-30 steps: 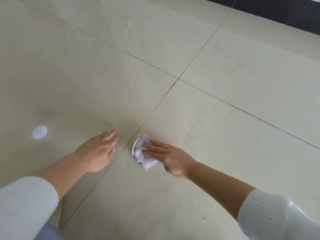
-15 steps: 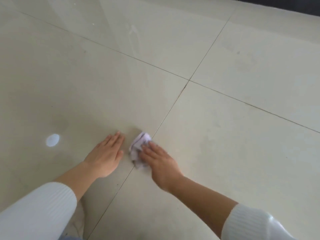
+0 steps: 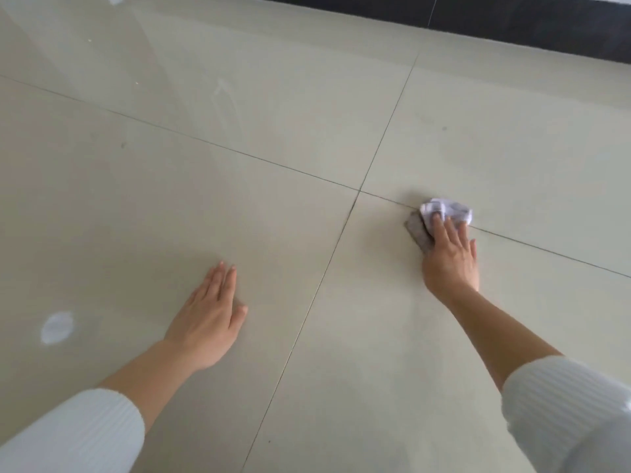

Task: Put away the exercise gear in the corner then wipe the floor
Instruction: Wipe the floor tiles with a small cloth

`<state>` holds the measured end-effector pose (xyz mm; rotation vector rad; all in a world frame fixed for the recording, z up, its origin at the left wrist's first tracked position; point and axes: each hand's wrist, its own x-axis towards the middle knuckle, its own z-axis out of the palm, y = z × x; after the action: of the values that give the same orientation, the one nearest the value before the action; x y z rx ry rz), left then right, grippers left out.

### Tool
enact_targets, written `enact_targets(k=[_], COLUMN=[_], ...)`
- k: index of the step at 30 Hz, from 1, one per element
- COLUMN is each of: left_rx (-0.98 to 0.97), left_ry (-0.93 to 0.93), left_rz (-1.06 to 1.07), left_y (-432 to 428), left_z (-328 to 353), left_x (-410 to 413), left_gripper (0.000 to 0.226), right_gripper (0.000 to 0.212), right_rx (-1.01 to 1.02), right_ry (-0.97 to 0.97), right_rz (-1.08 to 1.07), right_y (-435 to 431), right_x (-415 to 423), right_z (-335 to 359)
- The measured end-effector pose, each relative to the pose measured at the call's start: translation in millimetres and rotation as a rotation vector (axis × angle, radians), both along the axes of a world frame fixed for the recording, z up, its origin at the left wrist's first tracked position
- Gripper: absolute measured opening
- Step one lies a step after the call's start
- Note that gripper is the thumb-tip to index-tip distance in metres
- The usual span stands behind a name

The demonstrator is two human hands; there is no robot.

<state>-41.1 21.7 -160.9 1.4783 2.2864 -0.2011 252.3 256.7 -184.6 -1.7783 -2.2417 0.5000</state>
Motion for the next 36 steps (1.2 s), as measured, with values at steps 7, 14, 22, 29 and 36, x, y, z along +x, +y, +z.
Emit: enact_targets(k=[7,14,22,29,36], left_rx=[0.042,0.204,0.277,0.433,0.483], left_ry=[0.006,0.066,0.052,0.028,-0.018], left_rz=[-0.001,-0.001,-0.103,-0.120,-0.083], left_y=[27,56,132,181,178], left_z=[-12,-25,-33,-52,-44], left_x=[-22,-61,-78,-112,-109], left_gripper=[0.074,0.084,0.069,0.076,0.065], right_gripper=[0.071,0.070,0.079,0.077,0.077], right_rx=[-0.056,-0.041,0.027,-0.143,-0.061], right_ry=[0.090,0.045,-0.037,-0.057,0.123], right_rz=[0.152,1.136,0.263,-0.233,0.241], right_y=[-17,-93,16,80,-2], right_x=[-100,-127,-39,-94,-166], right_z=[-7,-11,-7,1,-5])
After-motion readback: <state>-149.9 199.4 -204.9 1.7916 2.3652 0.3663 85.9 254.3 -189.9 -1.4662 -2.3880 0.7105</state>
